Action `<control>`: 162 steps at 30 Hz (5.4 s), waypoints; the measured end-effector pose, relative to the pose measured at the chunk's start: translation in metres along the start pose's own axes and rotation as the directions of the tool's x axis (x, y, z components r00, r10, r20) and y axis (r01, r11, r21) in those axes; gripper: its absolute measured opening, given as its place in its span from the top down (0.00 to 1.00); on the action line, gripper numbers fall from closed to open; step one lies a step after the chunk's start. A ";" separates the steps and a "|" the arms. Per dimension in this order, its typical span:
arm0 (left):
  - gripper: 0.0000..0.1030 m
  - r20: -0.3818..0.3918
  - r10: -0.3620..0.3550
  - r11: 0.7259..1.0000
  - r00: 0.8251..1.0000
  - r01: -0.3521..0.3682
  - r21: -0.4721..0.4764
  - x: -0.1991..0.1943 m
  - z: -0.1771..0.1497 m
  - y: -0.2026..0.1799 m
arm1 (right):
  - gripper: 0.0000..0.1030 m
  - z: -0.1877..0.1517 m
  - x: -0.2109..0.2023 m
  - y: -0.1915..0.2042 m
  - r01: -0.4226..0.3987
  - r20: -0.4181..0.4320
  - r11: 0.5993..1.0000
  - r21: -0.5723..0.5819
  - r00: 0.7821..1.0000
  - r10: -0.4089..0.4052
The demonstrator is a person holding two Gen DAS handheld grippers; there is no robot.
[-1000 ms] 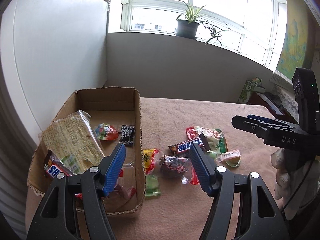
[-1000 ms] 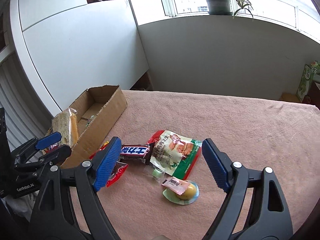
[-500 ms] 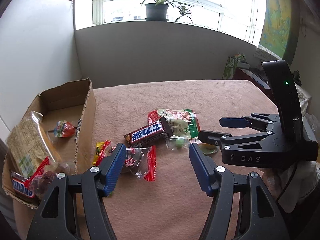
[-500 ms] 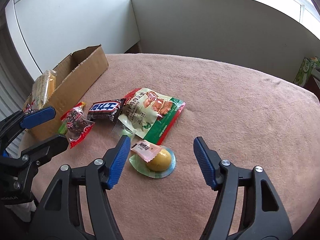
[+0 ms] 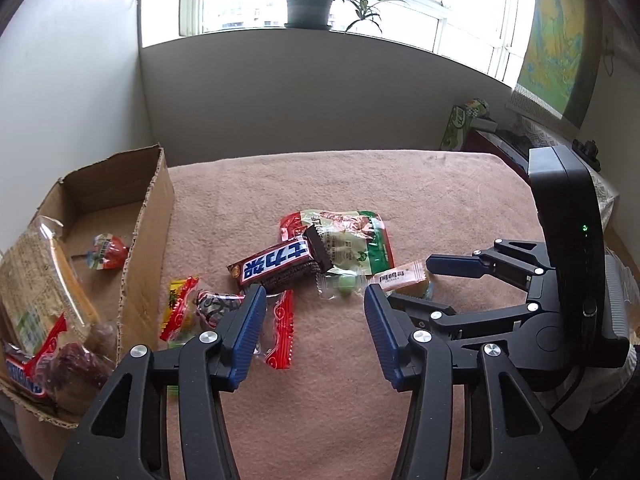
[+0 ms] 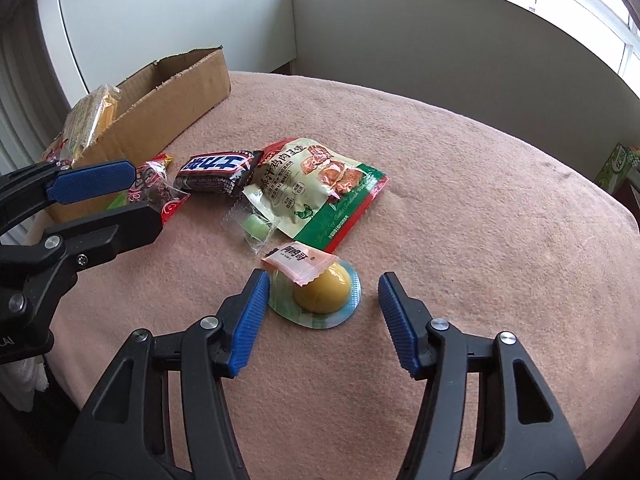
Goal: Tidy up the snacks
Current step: 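Move the left gripper to the green candy packet while the right gripper approaches the yellow egg, then close the left gripper on the green candy packet while the right gripper grasps the yellow egg, then carry the green packet with the left gripper while the right gripper carries the yellow egg over the box, then open both grippers to drop the green packet and yellow egg into the box, then move both grippers back over the remaining snacks on the table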
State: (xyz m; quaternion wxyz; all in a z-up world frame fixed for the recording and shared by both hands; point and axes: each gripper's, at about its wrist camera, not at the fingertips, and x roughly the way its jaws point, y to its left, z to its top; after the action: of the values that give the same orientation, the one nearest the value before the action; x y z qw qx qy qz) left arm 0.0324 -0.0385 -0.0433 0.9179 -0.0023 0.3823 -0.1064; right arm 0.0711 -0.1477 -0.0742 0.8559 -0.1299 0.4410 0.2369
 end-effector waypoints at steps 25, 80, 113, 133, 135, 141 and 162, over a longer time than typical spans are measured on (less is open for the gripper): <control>0.65 -0.168 -0.019 1.000 0.986 0.018 -0.005 0.075 0.014 -0.030 | 0.54 -0.006 -0.002 -0.040 0.010 -0.001 0.997 0.082 1.000 -0.010; 0.79 0.051 -0.031 0.999 0.998 0.032 -0.029 -0.020 0.011 -0.005 | 0.67 0.035 -0.051 -0.020 -0.037 0.193 0.988 0.148 0.981 0.008; 0.78 0.117 0.081 0.962 0.990 -0.047 -0.267 -0.053 0.012 0.136 | 0.67 0.155 0.028 0.109 -0.308 0.192 0.944 0.113 0.939 0.284; 0.56 0.104 0.097 0.965 0.990 -0.067 -0.254 -0.052 0.012 0.129 | 0.20 0.150 0.007 0.093 -0.295 0.247 0.947 0.128 0.934 0.258; 0.56 0.105 0.094 0.965 0.990 -0.065 -0.253 -0.053 0.011 0.127 | 0.20 0.147 0.003 0.088 -0.275 0.247 0.953 0.127 0.939 0.238; 0.55 0.107 0.096 0.968 0.990 -0.068 -0.242 -0.053 0.011 0.115 | 0.09 0.133 -0.012 0.069 -0.159 0.258 0.982 0.103 0.958 0.128; 0.55 0.097 0.023 0.973 0.995 0.000 -0.232 -0.041 0.018 0.077 | 0.08 0.075 -0.029 -0.045 -0.111 0.207 0.956 0.270 0.977 0.054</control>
State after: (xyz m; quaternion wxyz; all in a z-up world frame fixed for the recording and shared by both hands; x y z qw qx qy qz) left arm 0.0322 0.0436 -0.0080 0.9298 -0.1125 0.3461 -0.0555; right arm 0.1317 -0.1625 -0.0068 0.8945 0.0353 0.3878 0.2195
